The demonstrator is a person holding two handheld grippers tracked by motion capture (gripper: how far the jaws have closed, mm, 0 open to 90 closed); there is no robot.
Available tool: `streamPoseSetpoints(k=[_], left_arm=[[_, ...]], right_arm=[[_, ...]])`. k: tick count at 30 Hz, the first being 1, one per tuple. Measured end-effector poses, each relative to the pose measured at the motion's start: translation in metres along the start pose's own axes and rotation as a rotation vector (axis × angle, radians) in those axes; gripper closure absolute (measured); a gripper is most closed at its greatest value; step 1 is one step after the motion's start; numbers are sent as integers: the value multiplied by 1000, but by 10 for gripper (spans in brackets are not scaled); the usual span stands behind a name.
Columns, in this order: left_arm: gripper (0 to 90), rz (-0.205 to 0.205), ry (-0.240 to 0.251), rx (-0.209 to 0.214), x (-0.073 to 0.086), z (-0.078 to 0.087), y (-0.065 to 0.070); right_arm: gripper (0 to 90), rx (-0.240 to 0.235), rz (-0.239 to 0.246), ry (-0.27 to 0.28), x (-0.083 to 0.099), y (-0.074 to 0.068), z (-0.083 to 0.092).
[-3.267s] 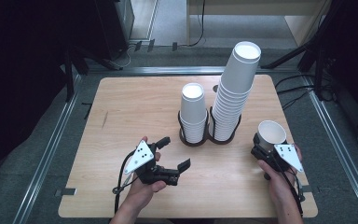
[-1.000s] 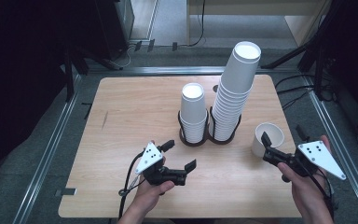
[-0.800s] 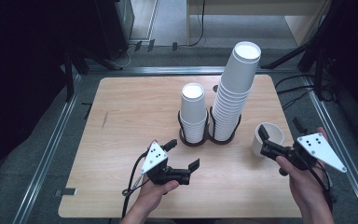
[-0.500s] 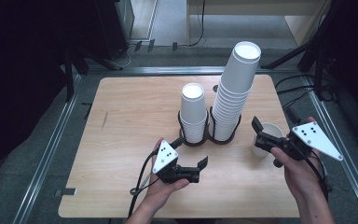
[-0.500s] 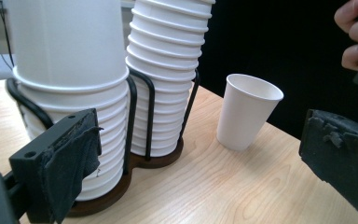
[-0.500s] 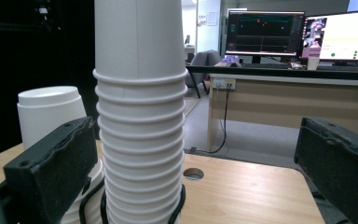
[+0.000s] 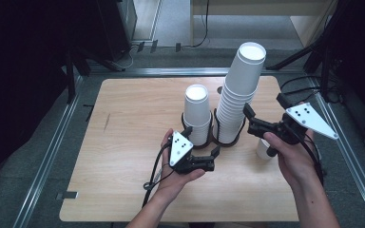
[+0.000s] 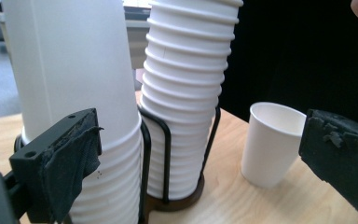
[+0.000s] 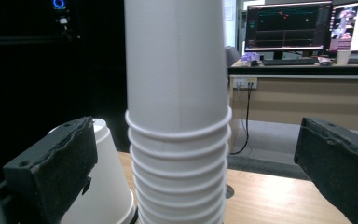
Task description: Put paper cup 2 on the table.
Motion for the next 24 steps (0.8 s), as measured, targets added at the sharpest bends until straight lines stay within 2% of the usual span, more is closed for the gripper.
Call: streamPoseSetpoints(k=[8, 12, 15, 18, 24], left_arm=[[0, -5, 22, 0, -8, -22, 5], [0, -42, 29, -14, -10, -32, 7], [0, -74, 19, -47, -9, -40, 11], [0, -74, 22, -57, -10, -48, 15], [0, -47, 27, -74, -13, -63, 20]], right_arm=[[0, -54, -28, -13, -18, -4, -20], [0, -57, -5, -18, -27, -4, -29], [0, -56, -5, -21, -32, -2, -37], [0, -58, 7, -36, -36, -1, -46], [0, -62, 22, -51, -42, -4, -59]])
Point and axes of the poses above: each handheld gripper's, and its own axes: z roughly backward along the jaws, x roughly out of its underside, y roughly to its right, the point moved 1 cm from there along -z, roughly forward along the jaws, and after that the axes turned 3 degrees about -y, right-handed, at the moved point
